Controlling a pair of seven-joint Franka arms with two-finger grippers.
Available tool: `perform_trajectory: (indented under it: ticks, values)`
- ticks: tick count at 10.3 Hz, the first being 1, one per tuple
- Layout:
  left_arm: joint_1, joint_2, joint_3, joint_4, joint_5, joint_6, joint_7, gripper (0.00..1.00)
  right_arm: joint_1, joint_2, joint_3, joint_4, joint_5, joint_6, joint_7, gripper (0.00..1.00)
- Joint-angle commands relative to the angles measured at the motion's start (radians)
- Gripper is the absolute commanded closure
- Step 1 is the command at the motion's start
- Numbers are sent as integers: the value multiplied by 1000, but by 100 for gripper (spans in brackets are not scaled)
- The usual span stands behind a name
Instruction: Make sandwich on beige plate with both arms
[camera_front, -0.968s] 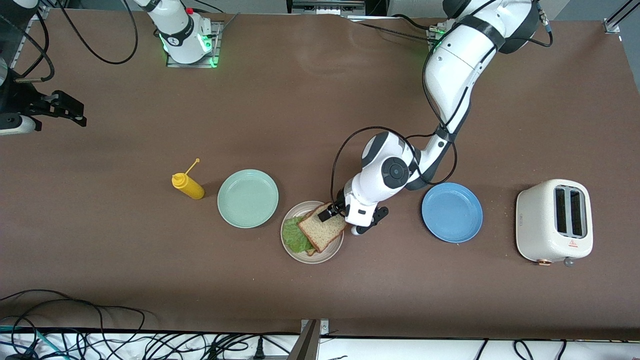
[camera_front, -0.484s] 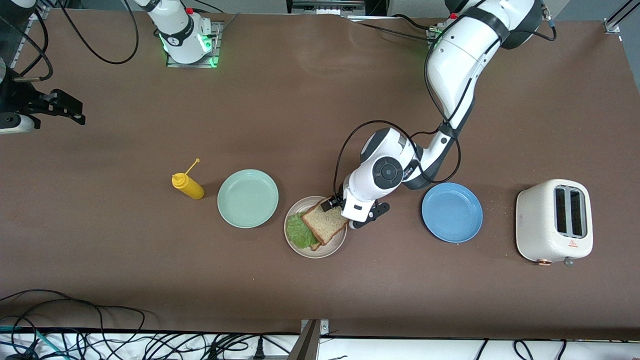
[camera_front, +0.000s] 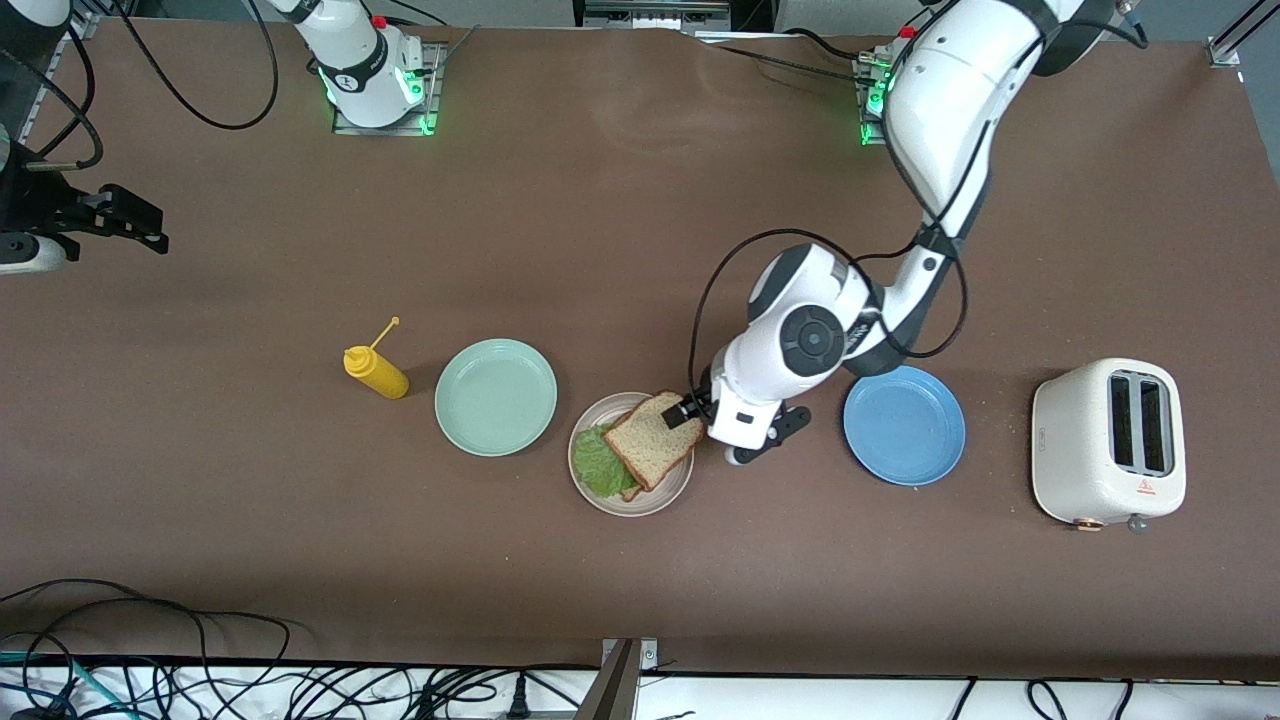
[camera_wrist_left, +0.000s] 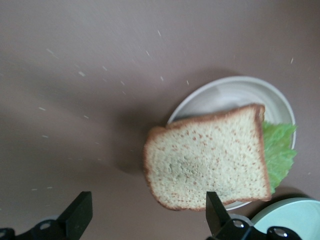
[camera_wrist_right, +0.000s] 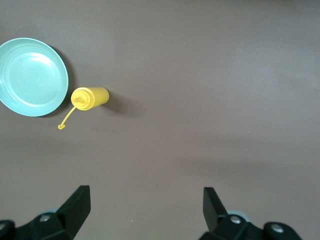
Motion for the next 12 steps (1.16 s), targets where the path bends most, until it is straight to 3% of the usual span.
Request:
perform_trajectory:
  ticks: [1,7,12]
  values:
    - [60,-95,-1,-18,36,-85,12,0,-18,25,8,20,-16,12,6,0]
    - [229,-288,2,-15,153,-355,408,0,-14,34,9,35,-17,12,-3,0]
    - [404,-400,2,-25,172,-475,814,0,-7,68,14,77,-16,17,2,0]
